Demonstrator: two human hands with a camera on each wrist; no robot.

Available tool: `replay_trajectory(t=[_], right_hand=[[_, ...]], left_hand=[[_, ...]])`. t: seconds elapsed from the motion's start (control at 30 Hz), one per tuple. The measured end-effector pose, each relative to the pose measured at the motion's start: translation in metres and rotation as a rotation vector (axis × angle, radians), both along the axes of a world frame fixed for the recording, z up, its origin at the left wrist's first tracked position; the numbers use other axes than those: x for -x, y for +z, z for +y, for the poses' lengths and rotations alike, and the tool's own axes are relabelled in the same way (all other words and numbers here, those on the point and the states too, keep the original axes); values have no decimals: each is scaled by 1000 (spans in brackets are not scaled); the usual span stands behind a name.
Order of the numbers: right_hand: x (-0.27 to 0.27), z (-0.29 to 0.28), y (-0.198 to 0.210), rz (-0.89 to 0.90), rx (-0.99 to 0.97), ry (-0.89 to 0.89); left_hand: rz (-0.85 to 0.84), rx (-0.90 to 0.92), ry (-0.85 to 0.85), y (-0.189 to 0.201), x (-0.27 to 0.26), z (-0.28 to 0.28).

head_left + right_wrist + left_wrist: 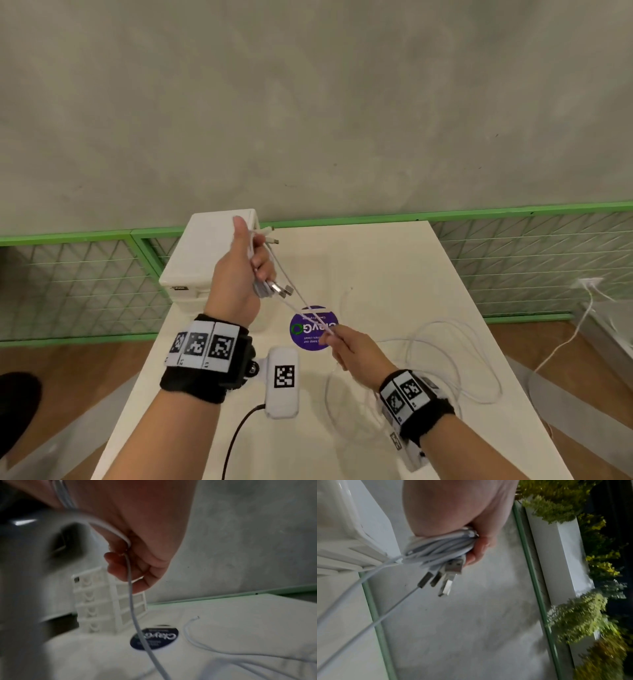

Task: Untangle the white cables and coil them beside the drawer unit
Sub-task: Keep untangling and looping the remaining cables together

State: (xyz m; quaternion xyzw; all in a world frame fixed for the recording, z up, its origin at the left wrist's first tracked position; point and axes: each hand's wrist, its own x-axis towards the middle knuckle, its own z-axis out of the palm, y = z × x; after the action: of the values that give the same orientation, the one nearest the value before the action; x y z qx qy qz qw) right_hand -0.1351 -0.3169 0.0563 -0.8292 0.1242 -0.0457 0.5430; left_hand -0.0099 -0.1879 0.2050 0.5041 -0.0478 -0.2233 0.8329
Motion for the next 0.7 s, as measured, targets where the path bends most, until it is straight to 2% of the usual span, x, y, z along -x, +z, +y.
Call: replay_trajectory(t=[0.1, 0.23, 0.3, 0.37, 0.43, 0.5, 0.6, 0.7], right_hand=[[7, 2, -2, 58, 197, 114], [7, 9, 8, 106, 292, 225], [9, 13, 18, 58, 293, 272], [10, 17, 31, -43, 269, 256], [8, 17, 45, -171, 236, 197], [3, 13, 58, -291, 220, 138], [-7, -3, 70, -415, 215, 36], [-14, -22, 74, -425, 106, -110]], left_hand=[[71, 46, 66, -5, -10, 1], [-47, -74, 224, -18, -8, -8], [-190, -218, 282, -28, -10, -10], [-437, -437, 265, -46, -14, -9], [-622, -627, 117, -62, -12, -8], [-649, -733, -109, -73, -2, -8], [-441, -642, -430, -76, 12, -8], [-267, -531, -665, -69, 25, -9]])
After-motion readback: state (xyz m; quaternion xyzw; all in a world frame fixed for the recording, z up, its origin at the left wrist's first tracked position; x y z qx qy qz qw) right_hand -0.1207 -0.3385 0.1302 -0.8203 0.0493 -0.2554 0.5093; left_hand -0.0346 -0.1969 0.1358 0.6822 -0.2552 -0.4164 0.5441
